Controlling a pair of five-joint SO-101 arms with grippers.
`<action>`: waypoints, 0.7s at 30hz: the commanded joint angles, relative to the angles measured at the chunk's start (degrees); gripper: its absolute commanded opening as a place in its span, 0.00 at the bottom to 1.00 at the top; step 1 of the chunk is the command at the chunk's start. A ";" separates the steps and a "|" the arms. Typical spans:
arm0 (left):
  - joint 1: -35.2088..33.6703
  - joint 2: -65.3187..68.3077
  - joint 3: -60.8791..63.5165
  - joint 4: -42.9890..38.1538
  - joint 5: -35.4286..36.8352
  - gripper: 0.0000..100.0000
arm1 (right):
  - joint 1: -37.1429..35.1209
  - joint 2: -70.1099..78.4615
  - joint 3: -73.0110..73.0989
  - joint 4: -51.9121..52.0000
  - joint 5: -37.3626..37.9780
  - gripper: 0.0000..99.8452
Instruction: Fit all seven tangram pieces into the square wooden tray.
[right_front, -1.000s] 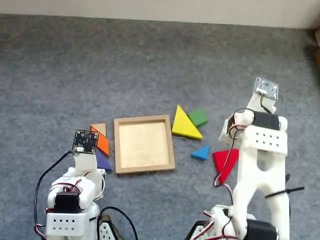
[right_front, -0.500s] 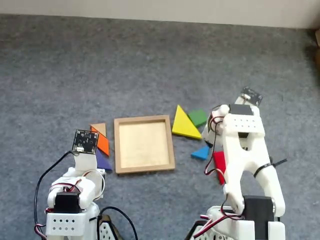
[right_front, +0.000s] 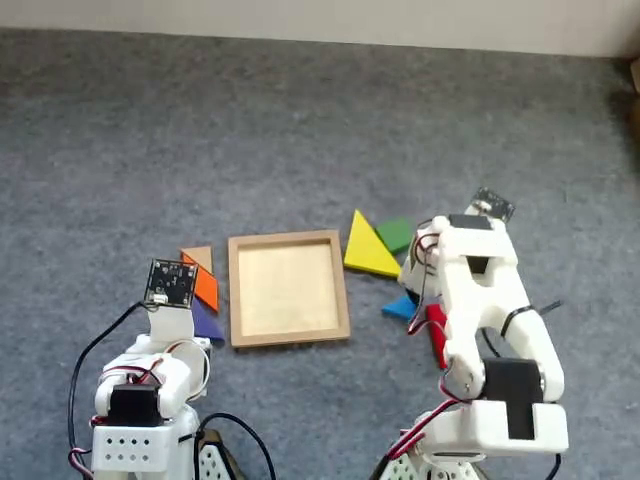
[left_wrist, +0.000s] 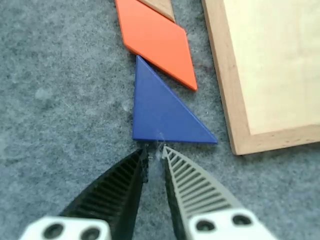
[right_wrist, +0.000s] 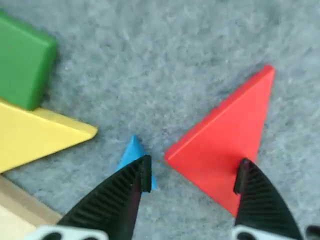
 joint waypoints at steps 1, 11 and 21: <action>0.04 -2.68 1.19 0.18 0.26 0.07 | 2.59 1.63 -0.40 -0.92 -0.62 0.27; 0.04 -2.68 1.19 0.18 0.26 0.07 | 2.59 2.59 0.04 -0.48 -0.18 0.27; 0.04 -2.68 1.19 0.18 0.26 0.07 | 2.59 2.77 0.13 -0.48 -0.18 0.26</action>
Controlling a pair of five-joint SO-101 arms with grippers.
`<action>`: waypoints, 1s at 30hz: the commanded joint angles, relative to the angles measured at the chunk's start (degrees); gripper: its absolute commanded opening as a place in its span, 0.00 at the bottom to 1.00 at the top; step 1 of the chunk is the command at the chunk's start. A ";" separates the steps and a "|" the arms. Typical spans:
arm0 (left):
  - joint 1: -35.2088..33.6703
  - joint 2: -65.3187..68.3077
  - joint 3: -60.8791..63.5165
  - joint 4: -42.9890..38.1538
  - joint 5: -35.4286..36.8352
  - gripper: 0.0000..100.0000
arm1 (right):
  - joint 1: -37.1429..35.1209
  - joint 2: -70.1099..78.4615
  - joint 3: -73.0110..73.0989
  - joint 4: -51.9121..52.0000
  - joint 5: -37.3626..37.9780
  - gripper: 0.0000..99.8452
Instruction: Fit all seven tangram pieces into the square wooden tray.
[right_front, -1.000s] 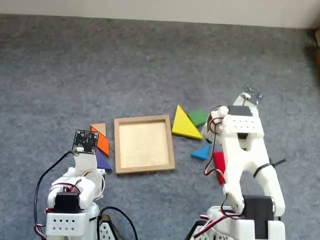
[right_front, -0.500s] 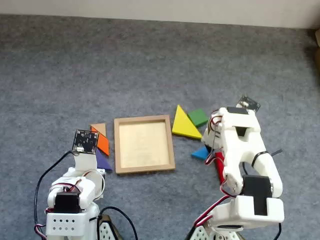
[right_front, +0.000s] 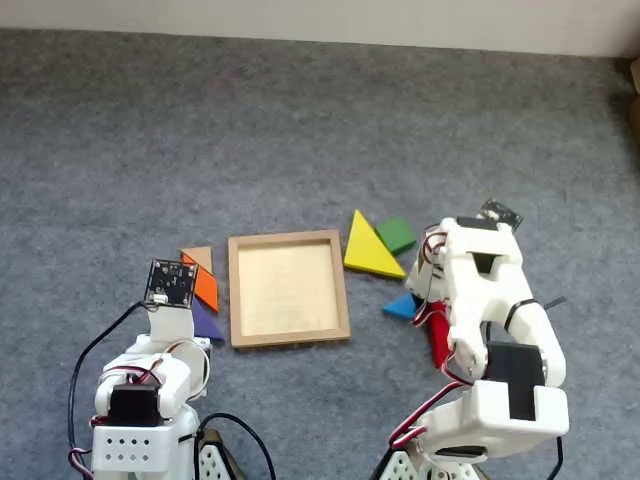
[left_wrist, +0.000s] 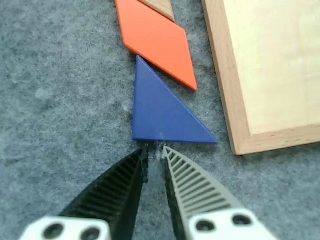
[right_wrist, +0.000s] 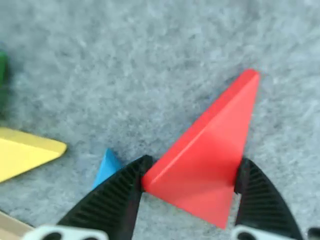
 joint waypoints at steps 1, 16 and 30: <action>0.04 -2.68 1.19 0.18 0.26 0.07 | 0.75 -0.40 0.13 -0.04 -0.18 0.26; 0.04 -2.68 1.19 0.18 0.26 0.07 | 5.14 -0.57 0.22 0.04 13.54 0.00; 0.04 -2.68 1.19 0.18 0.26 0.07 | 1.10 -11.74 -6.81 12.18 24.00 0.00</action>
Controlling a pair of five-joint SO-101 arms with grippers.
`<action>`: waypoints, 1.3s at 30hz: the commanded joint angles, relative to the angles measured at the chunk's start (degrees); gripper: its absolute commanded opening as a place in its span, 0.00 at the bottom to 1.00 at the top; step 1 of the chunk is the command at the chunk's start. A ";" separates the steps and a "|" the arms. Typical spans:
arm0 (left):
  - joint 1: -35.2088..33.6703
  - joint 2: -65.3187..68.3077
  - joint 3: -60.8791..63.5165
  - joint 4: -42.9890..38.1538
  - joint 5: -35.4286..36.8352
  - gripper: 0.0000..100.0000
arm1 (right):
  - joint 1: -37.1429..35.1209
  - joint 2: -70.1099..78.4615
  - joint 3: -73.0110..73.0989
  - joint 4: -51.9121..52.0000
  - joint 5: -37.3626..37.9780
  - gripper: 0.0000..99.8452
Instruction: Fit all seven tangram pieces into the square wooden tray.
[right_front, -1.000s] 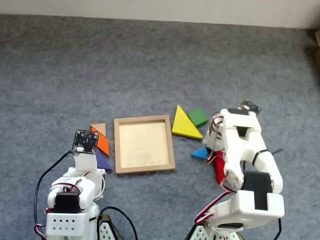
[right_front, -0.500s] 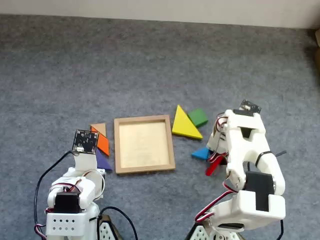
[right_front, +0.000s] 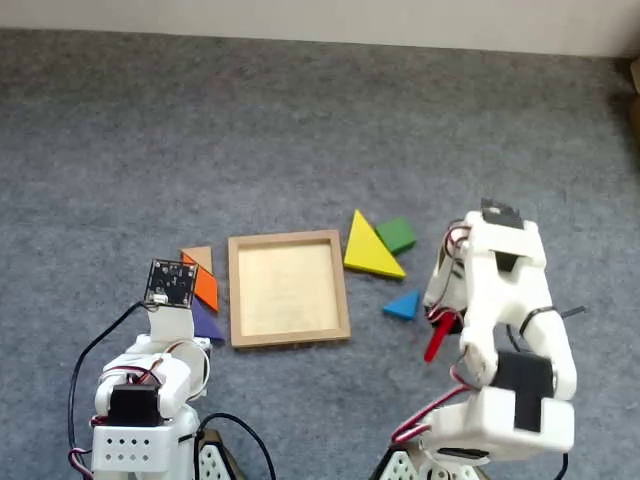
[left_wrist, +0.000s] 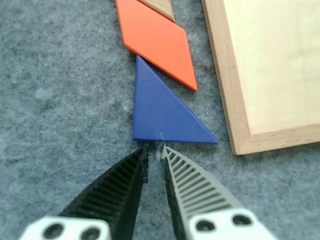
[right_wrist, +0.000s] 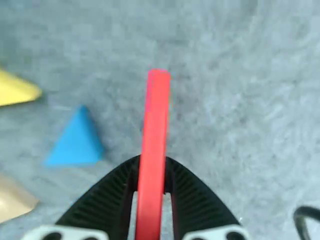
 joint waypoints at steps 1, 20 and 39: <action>0.04 -2.68 1.19 0.18 0.26 0.07 | -4.79 -10.07 -3.65 1.10 3.34 0.00; 0.04 -2.68 1.19 0.18 0.26 0.07 | -32.04 -2.15 -15.78 -7.34 9.23 0.00; 0.04 -2.68 1.19 0.18 0.26 0.07 | -32.13 26.68 -49.19 11.65 8.88 0.00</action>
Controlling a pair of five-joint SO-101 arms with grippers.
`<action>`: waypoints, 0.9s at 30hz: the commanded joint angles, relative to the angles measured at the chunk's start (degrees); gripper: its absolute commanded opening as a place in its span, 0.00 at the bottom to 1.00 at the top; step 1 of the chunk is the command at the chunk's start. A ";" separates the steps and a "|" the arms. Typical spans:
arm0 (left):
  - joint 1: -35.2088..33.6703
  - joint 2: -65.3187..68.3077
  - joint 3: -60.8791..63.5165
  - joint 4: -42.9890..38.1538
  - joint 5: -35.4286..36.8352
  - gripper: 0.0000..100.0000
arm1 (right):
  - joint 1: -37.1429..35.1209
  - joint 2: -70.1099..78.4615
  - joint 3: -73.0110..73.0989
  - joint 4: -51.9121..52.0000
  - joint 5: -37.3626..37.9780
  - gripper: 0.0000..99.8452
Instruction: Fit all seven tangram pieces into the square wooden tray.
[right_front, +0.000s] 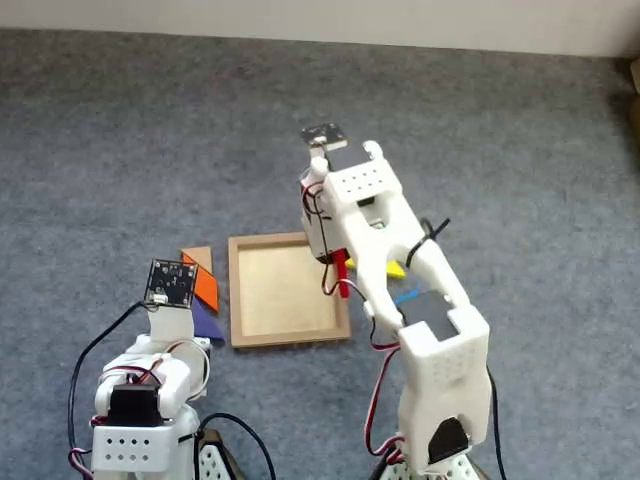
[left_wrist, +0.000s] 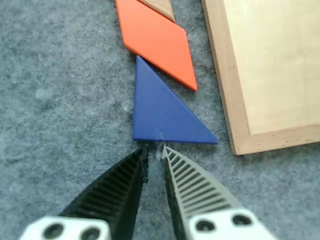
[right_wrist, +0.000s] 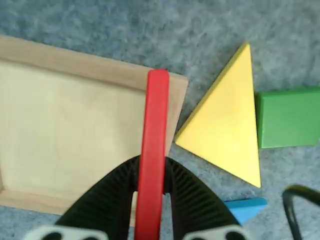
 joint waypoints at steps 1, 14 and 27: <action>0.04 -2.68 1.19 0.18 0.26 0.07 | -0.84 -1.19 -3.47 0.84 0.26 0.00; 0.04 -2.68 1.19 0.18 0.26 0.07 | -2.86 -0.84 0.66 2.15 0.26 0.05; 0.04 -2.68 1.19 0.18 0.26 0.07 | -5.41 -1.71 1.45 7.60 0.26 0.09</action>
